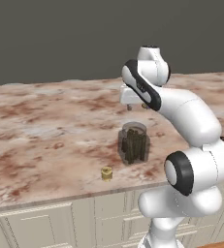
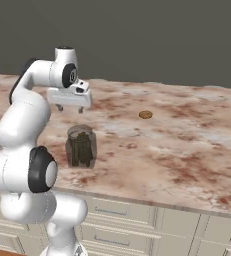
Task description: Pick the jar and candle from the dining table and place them in the open cabinet. Close the cabinet after placing the objects.
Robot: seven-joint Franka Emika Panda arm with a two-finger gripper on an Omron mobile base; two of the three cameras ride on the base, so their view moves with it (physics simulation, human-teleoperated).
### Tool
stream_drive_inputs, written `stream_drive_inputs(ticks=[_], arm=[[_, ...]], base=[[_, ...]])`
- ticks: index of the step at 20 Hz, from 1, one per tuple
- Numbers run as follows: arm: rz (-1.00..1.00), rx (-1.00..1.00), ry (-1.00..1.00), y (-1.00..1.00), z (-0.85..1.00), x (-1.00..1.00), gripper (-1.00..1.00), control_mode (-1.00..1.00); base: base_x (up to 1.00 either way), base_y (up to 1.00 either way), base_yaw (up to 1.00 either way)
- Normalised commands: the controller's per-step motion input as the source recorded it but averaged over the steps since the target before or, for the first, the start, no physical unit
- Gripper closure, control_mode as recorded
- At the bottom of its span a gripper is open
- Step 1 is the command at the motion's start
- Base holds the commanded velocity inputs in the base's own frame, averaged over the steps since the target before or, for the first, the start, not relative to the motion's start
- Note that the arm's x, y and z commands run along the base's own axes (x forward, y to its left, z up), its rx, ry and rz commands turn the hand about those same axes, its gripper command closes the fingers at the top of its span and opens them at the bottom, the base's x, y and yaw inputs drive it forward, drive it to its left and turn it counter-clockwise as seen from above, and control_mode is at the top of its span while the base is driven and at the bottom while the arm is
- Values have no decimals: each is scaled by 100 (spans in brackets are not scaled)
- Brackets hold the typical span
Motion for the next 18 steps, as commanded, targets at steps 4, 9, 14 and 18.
stream_drive_inputs(ticks=[4, 9, 14, 18], arm=[[0, 0, 11, 23, -32, 32, -100, -100], [0, 0, 7, 16, -41, 24, -100, -100], [0, 0, 0, 1, -28, 2, -100, -100], [0, 0, -1, 0, -42, 0, -100, -100]], base=[[0, 0, 0], [0, 0, 0], [0, 0, 0], [0, 0, 0]])
